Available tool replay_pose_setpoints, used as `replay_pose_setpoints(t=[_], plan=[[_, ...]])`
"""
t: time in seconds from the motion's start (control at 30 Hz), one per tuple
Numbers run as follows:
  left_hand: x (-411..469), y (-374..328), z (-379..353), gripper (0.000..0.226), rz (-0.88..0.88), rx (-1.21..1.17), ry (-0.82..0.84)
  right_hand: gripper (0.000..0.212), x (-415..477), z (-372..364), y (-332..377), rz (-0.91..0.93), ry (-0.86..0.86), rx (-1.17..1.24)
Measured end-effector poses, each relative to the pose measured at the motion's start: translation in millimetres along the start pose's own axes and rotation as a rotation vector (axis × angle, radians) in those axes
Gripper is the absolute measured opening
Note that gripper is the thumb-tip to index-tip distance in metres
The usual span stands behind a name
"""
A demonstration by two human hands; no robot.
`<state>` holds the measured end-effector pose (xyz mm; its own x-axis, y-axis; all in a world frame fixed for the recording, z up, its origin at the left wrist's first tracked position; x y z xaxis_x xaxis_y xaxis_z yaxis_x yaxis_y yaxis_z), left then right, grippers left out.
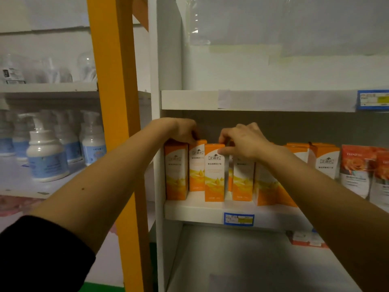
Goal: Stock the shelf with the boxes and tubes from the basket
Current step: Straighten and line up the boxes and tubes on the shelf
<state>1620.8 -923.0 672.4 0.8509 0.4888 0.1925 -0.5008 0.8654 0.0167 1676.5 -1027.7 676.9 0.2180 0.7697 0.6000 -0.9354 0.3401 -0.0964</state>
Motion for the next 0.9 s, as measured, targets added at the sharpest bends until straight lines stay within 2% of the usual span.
replay_pose_setpoints(t=[0.17, 0.33, 0.47, 0.73, 0.9], plan=[[2.6, 3.0, 0.3, 0.036, 0.019, -0.024, -0.004, 0.028, 1.0, -0.1, 3.6, -0.01, -0.056, 0.083], [5.5, 5.4, 16.0, 0.039, 0.062, -0.069, -0.171, 0.026, 2.6, 5.6, 7.2, -0.034, -0.161, 0.275], [4.2, 6.1, 24.3, 0.039, 0.058, -0.111, -0.257, 0.024, 6.8, -0.8, 21.5, -0.022, -0.177, 0.344], [7.5, 8.2, 21.0, 0.037, 0.036, -0.094, -0.243, 0.019, 10.4, -19.0, 18.3, -0.093, -0.197, 0.363], [5.3, 4.0, 22.0, 0.038, 0.029, -0.103, -0.226, 0.026, 6.4, -16.7, 21.7, -0.101, -0.244, 0.316]])
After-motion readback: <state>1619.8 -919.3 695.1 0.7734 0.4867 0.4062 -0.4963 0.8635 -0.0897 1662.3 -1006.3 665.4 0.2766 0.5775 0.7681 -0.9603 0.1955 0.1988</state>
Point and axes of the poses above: each hand's wrist, its own x-axis towards the middle knuckle, its own z-axis out of the back of the hand, y = z × x, the point moved 9 cm from there along x, towards the middle knuckle, and after that the axes turned 11 degrees about -y, right-handed, at the moved point
